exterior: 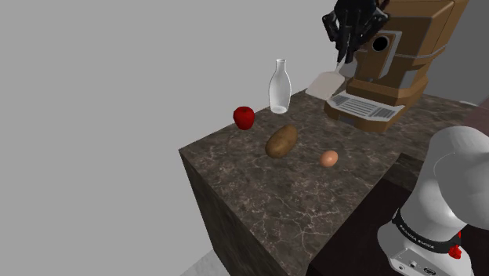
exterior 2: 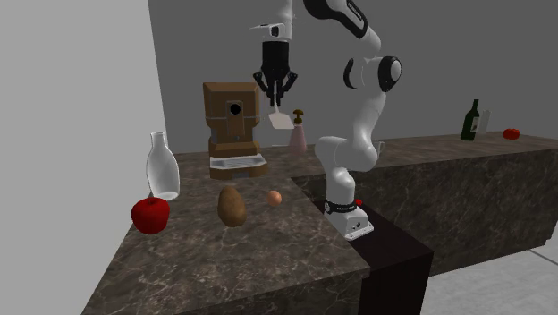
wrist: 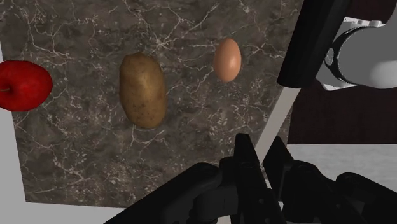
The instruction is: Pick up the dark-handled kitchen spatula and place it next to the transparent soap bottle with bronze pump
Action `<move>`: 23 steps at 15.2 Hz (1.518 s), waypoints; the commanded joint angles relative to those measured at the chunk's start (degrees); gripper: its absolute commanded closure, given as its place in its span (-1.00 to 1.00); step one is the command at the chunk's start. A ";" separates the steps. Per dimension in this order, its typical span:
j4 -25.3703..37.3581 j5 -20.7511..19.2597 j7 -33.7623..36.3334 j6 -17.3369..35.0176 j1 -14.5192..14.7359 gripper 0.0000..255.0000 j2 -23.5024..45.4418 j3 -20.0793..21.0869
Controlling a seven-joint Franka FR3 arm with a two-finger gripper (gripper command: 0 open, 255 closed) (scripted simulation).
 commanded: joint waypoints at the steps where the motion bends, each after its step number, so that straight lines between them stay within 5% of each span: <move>1: -2.43 -1.22 -1.76 -1.13 -0.50 1.00 -3.72 -1.32; 12: -6.66 -10.72 -13.03 -9.45 -3.34 1.00 -18.14 -9.68; 23: -3.31 -24.04 -26.74 -17.83 -4.85 1.00 -27.30 -18.87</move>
